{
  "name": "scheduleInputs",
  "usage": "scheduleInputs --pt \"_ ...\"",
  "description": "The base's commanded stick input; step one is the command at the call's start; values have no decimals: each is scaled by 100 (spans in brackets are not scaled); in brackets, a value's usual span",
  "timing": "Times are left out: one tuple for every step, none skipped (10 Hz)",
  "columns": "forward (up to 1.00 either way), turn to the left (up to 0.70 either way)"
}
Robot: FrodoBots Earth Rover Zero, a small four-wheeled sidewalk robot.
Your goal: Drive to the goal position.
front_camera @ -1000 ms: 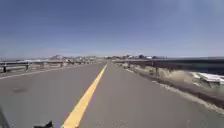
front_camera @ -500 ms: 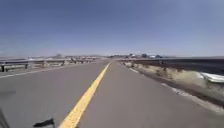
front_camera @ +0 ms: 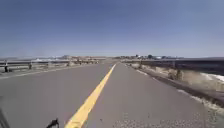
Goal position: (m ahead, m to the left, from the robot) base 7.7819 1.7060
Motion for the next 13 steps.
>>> scheduleInputs --pt "85 0" --pt "85 0" --pt "85 0" --pt "85 0" --pt "85 0" --pt "85 0" --pt "85 0" --pt "85 0" --pt "85 0" --pt "85 0" --pt "85 0" --pt "85 0" --pt "85 0"
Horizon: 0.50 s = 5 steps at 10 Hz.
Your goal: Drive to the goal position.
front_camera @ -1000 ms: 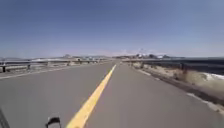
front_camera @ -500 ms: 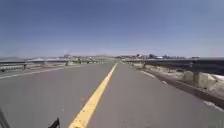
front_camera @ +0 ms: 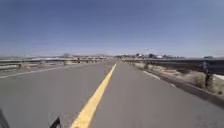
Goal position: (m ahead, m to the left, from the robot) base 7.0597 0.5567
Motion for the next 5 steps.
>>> scheduleInputs --pt "85 0" --pt "85 0" --pt "85 0" --pt "85 0" --pt "85 0"
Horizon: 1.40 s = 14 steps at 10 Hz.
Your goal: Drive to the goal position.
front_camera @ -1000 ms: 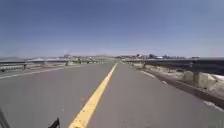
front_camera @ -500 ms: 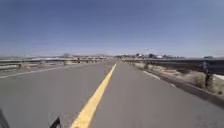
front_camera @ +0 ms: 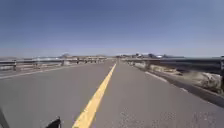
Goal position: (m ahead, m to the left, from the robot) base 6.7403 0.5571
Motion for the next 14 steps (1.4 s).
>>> scheduleInputs --pt "85 0" --pt "85 0" --pt "85 0" --pt "85 0" --pt "85 0" --pt "85 0" --pt "85 0" --pt "85 0" --pt "85 0" --pt "85 0" --pt "85 0" --pt "85 0" --pt "85 0" --pt "85 0"
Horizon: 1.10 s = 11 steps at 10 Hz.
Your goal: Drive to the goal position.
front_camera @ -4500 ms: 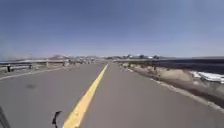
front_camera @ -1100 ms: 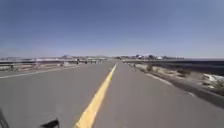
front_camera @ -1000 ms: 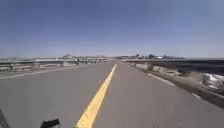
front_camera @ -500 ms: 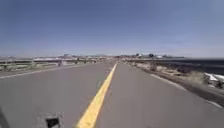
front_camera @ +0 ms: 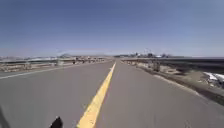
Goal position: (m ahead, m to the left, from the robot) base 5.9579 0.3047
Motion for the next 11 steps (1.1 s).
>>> scheduleInputs --pt "85 0" --pt "85 0" --pt "85 0" --pt "85 0" --pt "85 0" --pt "85 0" --pt "85 0" --pt "85 0" --pt "85 0" --pt "85 0" --pt "85 0"
